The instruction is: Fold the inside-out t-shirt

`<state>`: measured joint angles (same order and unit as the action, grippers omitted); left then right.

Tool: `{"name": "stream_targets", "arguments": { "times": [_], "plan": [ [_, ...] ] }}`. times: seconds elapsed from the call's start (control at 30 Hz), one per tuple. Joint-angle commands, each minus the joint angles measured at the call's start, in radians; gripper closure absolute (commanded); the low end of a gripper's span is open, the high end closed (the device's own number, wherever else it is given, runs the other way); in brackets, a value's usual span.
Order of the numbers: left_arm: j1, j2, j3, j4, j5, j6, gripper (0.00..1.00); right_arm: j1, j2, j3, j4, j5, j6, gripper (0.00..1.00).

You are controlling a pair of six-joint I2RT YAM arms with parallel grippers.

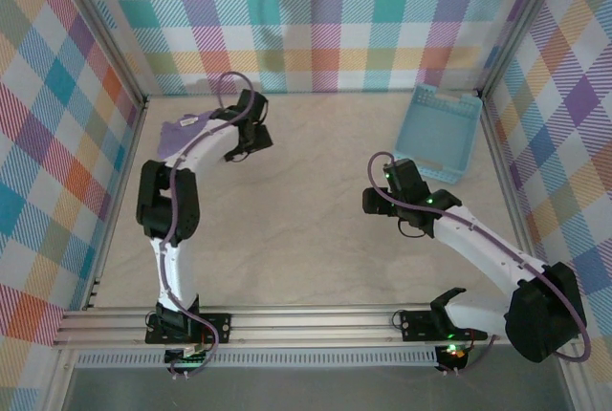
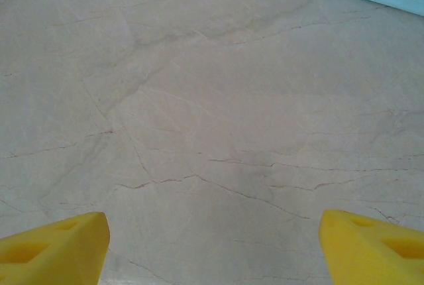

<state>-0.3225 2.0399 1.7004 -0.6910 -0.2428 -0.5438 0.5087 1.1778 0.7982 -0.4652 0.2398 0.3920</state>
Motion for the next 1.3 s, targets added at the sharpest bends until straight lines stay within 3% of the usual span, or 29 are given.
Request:
{"name": "stream_targets", "arguments": {
  "times": [0.0,0.23,0.4,0.6,0.73,0.8,0.87,1.0,1.13,1.2,1.27],
  "plan": [
    [0.023,0.118,0.081,0.072,0.093,0.012,0.14,-0.007,-0.002,0.026,0.000,-0.019,0.014,0.17],
    [0.090,0.299,0.263,0.029,0.065,0.028,0.14,-0.009,-0.027,-0.007,-0.008,-0.019,0.012,0.16],
    [0.146,0.256,0.186,0.007,-0.014,0.040,0.14,-0.009,-0.022,-0.005,-0.006,0.000,-0.001,0.16],
    [0.182,0.067,-0.056,0.087,-0.102,0.050,0.14,-0.018,0.003,0.039,-0.022,0.048,-0.030,0.15],
    [0.152,-0.086,-0.210,0.192,-0.079,0.103,0.13,-0.025,-0.003,0.071,-0.015,0.089,-0.060,0.13],
    [0.136,-0.180,-0.317,0.272,-0.058,0.143,0.08,-0.029,-0.019,0.065,0.027,0.122,-0.088,0.08],
    [0.130,-0.297,-0.458,0.382,-0.058,0.173,0.02,-0.041,-0.027,0.041,0.093,0.188,-0.128,0.00],
    [0.127,-0.535,-0.779,0.638,-0.126,0.279,0.00,-0.089,-0.003,-0.123,0.413,0.291,-0.343,0.00],
    [0.117,-0.710,-1.094,0.988,-0.153,0.461,0.00,-0.208,0.086,-0.166,0.545,0.218,-0.378,0.00],
    [0.122,-0.723,-1.142,1.038,-0.157,0.508,0.00,-0.250,0.134,-0.204,0.665,0.217,-0.395,0.00],
    [0.126,-0.669,-1.162,1.111,-0.162,0.544,0.00,-0.297,0.175,-0.235,0.756,0.128,-0.392,0.00]
  ]
}}
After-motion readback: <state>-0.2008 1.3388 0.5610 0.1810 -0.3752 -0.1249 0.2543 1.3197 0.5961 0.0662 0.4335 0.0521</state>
